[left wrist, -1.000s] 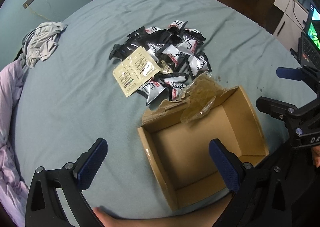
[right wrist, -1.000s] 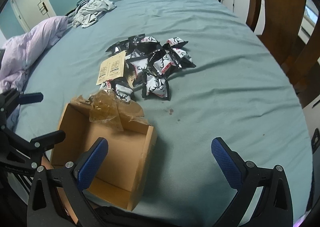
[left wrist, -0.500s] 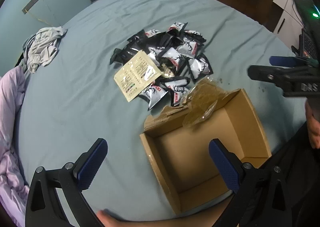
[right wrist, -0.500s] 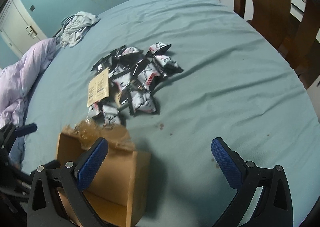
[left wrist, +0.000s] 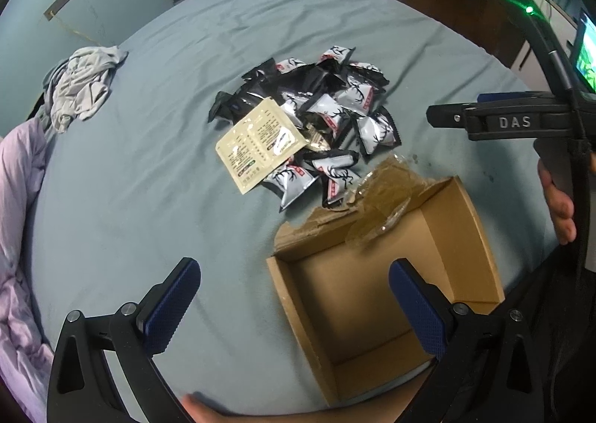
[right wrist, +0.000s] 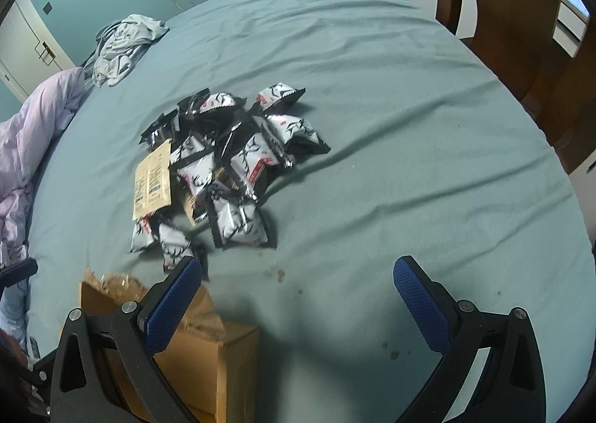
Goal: Organize snacks
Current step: 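Grasp a white-and-black snack packet from the pile with the right gripper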
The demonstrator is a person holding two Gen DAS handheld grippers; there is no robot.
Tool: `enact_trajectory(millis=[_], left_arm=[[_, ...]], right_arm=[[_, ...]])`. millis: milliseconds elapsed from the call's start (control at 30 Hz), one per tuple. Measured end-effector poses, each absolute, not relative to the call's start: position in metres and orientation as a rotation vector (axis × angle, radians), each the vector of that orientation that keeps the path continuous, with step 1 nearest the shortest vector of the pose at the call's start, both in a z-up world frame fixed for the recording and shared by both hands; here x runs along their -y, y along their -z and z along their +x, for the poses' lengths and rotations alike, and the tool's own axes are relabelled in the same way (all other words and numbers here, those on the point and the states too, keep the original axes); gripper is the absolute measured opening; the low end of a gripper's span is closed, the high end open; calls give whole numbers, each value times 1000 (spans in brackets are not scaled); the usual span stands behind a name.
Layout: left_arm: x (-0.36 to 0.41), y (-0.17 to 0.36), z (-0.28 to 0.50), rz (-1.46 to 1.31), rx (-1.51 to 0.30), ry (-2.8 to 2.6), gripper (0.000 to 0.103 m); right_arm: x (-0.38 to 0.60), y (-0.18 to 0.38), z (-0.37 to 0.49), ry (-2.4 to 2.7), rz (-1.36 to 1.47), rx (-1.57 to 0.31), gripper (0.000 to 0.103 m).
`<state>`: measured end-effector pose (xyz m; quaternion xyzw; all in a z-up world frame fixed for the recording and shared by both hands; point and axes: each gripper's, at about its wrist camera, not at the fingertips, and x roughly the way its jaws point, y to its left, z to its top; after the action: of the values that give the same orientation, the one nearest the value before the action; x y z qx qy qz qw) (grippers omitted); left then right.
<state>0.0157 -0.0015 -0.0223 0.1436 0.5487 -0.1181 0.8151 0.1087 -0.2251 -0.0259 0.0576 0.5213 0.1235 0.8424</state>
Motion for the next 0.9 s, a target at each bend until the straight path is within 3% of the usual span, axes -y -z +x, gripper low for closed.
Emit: enact_trajectory(millis=[567, 767, 800, 900], left_arm=[[-26, 24, 38, 205, -1179, 204, 103], [-33, 26, 51, 154, -1172, 194, 103], [-34, 27, 55, 148, -1170, 190, 103], [-41, 29, 71, 98, -1164, 186, 103]], right_arm=[[173, 81, 177, -390, 3, -1257, 102], [161, 92, 180, -408, -47, -1271, 51], [159, 92, 179, -425, -52, -1265, 34], [157, 80, 171, -416, -82, -1208, 34]])
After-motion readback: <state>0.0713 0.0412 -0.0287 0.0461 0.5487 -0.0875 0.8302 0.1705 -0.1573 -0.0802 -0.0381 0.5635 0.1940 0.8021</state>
